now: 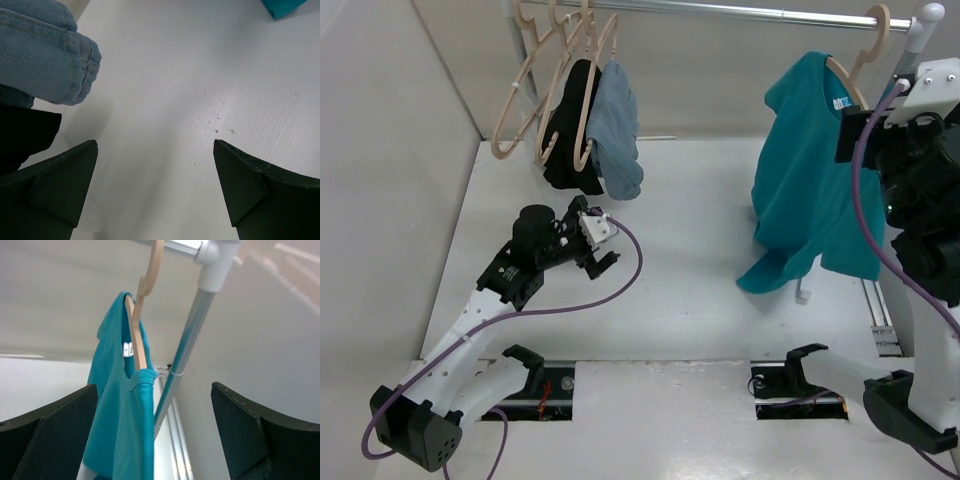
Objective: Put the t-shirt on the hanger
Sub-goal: Hang the hanger with tshirt onto the clothesline
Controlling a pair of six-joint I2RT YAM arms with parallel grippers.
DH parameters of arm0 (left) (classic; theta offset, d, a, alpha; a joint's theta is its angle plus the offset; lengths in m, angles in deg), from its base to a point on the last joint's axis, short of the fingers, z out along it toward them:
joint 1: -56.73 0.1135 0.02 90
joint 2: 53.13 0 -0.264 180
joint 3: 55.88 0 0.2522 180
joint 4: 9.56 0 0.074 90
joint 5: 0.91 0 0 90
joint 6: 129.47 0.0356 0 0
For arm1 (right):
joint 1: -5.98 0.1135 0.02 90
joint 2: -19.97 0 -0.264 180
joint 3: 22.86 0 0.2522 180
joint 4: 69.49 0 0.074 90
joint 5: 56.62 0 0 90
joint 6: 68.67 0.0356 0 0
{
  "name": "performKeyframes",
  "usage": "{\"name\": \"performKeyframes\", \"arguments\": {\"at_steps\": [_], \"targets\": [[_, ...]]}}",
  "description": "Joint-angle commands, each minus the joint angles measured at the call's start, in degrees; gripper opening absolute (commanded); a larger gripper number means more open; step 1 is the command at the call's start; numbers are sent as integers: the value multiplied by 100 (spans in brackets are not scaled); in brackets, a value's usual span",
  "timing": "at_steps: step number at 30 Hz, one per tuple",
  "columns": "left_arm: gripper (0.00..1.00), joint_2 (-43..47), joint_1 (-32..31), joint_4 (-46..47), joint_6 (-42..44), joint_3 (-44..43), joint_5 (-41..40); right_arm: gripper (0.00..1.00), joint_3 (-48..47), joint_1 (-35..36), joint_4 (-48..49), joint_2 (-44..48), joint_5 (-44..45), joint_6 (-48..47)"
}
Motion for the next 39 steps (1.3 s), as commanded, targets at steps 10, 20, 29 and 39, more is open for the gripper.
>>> {"name": "performKeyframes", "arguments": {"at_steps": [10, 20, 29, 39], "targets": [[100, 332, -6, -95, -242, 147, -702, 99, 1226, 1371, 1046, 338, -2693, -1177], [100, 1087, 451, 406, -1209, 1341, -2136, 99, 6125, 3745, 3399, 652, -1794, 807], [100, 1334, 688, 855, -1420, 1783, -2269, 99, 8584, 3852, 5554, 925, -1703, 1679], [100, 1386, 1030, 855, -1420, 1888, -1926, 99, 8778, 3852, 5854, 987, -1819, 2276]]}}
